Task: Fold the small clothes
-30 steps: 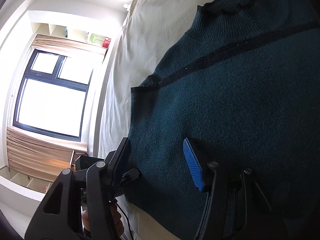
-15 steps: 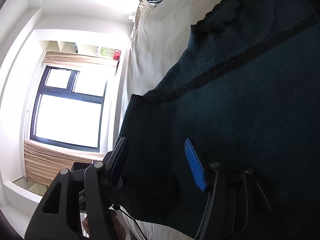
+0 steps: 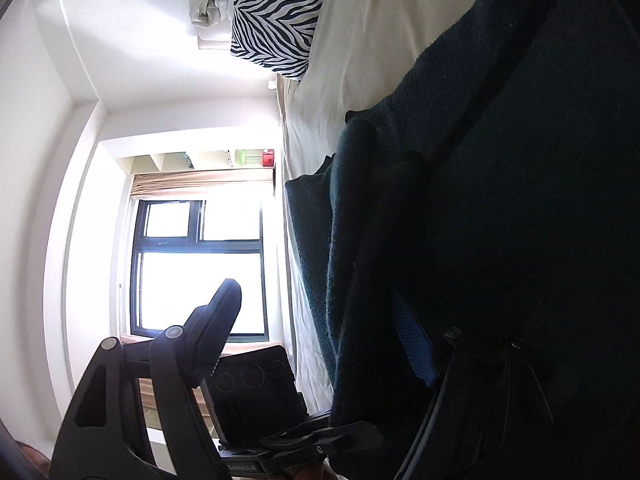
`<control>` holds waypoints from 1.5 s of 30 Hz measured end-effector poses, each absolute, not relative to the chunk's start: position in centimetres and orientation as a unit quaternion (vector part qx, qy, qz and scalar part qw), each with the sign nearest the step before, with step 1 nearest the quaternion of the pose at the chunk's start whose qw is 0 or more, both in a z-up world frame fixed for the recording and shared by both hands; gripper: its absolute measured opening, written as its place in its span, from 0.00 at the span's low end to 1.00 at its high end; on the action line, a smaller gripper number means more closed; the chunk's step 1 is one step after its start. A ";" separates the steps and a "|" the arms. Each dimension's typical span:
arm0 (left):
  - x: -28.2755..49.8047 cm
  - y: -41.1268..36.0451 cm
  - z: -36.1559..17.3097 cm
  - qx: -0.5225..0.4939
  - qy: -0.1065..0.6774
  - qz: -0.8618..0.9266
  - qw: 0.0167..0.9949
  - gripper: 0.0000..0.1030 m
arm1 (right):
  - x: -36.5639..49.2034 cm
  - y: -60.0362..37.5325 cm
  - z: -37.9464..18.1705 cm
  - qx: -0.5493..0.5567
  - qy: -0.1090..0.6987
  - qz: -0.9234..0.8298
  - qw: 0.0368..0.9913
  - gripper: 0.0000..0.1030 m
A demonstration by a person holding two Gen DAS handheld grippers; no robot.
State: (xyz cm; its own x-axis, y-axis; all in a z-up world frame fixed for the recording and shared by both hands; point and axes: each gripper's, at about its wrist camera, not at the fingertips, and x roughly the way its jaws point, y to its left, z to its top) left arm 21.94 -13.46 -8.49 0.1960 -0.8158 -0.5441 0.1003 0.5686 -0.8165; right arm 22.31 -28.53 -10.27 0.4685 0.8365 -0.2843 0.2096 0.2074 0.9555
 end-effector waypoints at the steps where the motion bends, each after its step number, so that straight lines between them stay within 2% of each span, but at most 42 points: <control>1: 21.8 -13.8 -8.5 -0.319 0.542 -0.326 0.706 0.15 | 22.3 -28.3 -10.2 0.571 0.454 0.247 0.638 0.72; 2: 21.7 -13.9 -8.4 -0.312 0.539 -0.328 0.710 0.17 | 22.6 -28.0 -10.1 0.564 0.458 0.246 0.642 0.72; 4: 21.5 -13.6 -8.2 -0.324 0.534 -0.345 0.700 0.34 | 23.0 -27.6 -10.2 0.552 0.467 0.243 0.646 0.72; 7: 20.2 -12.6 -7.9 -0.330 0.523 -0.365 0.696 0.47 | 23.4 -27.3 -9.8 0.533 0.481 0.238 0.654 0.71; 10: 18.8 -12.5 -7.9 -0.321 0.520 -0.368 0.701 0.48 | 23.6 -26.7 -9.5 0.486 0.513 0.223 0.671 0.53; 12: 17.9 -12.5 -8.0 -0.318 0.517 -0.374 0.701 0.50 | 23.4 -26.6 -9.9 0.463 0.536 0.211 0.674 0.33; 15: 17.1 -12.6 -7.8 -0.317 0.517 -0.375 0.701 0.50 | 23.1 -26.9 -10.1 0.441 0.551 0.189 0.683 0.15; 19: 16.0 -12.0 -6.6 -0.320 0.507 -0.379 0.705 0.57 | 22.2 -27.3 -8.7 0.399 0.545 0.180 0.715 0.13; 26: 15.1 -11.1 -4.2 -0.308 0.490 -0.375 0.724 0.62 | 20.6 -31.9 -6.8 0.390 0.525 0.149 0.742 0.12; 36: 16.9 -12.0 -4.8 -0.281 0.487 -0.370 0.739 0.62 | 19.9 -38.9 -6.0 0.390 0.515 0.100 0.757 0.12; 39: 17.9 -12.3 -4.6 -0.274 0.484 -0.369 0.745 0.62 | 19.3 -41.5 -5.5 0.391 0.509 0.084 0.763 0.03; 45: 19.4 -12.6 -3.9 -0.259 0.473 -0.365 0.759 0.62 | 17.3 -45.8 -4.1 0.423 0.476 0.080 0.767 0.03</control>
